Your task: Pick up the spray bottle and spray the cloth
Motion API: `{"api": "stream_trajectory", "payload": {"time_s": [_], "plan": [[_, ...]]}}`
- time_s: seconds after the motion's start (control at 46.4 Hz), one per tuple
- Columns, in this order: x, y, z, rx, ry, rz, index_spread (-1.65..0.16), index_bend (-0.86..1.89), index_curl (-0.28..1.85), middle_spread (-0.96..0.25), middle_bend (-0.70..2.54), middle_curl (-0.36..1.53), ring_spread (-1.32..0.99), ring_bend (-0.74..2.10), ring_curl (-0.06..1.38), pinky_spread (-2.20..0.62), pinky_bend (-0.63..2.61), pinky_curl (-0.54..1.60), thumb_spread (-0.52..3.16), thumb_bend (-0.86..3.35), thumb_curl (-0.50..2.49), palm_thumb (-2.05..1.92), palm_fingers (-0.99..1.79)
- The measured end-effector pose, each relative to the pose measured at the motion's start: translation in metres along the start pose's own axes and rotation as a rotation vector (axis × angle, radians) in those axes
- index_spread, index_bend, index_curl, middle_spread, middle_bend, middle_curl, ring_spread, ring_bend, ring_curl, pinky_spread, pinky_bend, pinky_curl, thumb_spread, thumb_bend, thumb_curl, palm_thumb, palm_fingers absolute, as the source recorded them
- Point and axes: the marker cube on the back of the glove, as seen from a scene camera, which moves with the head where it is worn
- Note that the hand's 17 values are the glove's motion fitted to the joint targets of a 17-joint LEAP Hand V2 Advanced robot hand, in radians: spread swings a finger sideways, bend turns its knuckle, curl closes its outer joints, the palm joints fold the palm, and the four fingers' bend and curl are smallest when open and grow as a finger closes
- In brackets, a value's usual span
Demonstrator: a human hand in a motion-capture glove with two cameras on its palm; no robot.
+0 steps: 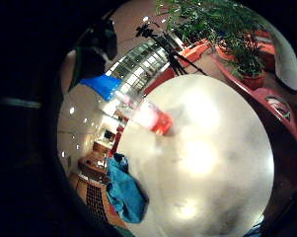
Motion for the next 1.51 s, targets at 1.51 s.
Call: {"api": "stream_trajectory", "payload": {"time_s": [1.51], "plan": [[0.015, -0.093, 0.119, -0.076, -0.094, 0.225, -0.17, 0.1, 0.16, 0.0, 0.37, 0.38, 0.04, 0.59, 0.34, 0.17, 0.48, 0.32, 0.96, -0.02, 0.35, 0.57, 0.47]]}}
